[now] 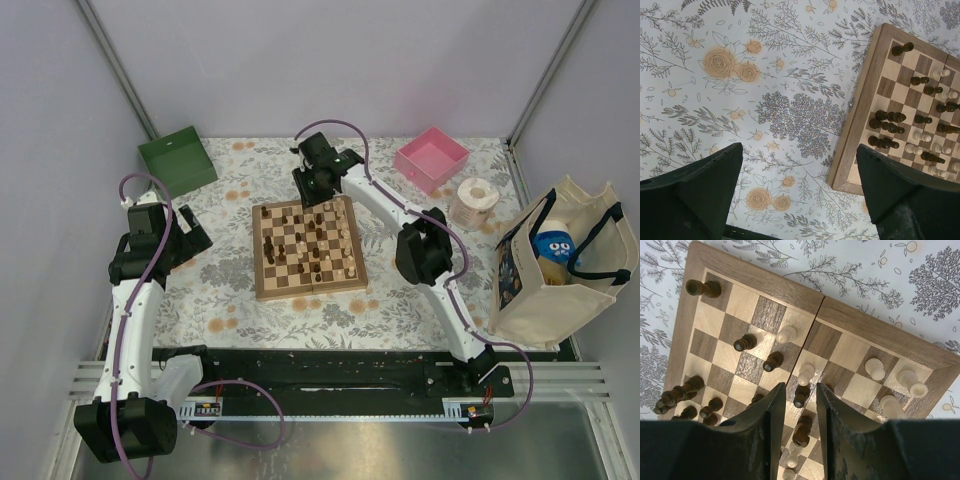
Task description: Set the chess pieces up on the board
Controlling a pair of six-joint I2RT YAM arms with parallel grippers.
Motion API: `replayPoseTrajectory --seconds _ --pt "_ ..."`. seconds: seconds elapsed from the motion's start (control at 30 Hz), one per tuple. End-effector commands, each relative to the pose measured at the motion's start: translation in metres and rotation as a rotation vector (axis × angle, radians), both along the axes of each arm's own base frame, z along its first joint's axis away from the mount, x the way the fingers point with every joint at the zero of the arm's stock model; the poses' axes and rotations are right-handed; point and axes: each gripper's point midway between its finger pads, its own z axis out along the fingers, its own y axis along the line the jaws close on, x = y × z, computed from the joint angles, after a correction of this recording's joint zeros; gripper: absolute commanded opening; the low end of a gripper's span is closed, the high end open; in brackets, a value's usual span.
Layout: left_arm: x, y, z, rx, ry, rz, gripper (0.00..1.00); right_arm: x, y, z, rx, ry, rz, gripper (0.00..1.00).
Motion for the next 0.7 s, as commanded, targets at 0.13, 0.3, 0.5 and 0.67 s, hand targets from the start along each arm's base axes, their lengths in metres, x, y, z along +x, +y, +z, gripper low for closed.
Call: replayPoseTrajectory --seconds 0.13,0.3,0.5,0.67 --pt "0.007 0.0 0.006 0.002 -0.041 -0.016 0.99 -0.001 0.007 -0.006 -0.007 0.005 0.066 0.41" --pt "0.007 0.0 0.006 0.001 -0.041 -0.017 0.99 0.001 0.007 -0.012 -0.023 -0.001 0.076 0.41" --pt "0.006 0.0 0.005 0.0 -0.04 -0.015 0.99 0.004 0.007 -0.02 -0.032 0.0 0.073 0.41" --pt "0.006 0.0 0.005 0.001 -0.037 -0.015 0.99 0.003 0.009 -0.022 -0.03 0.006 0.075 0.4"
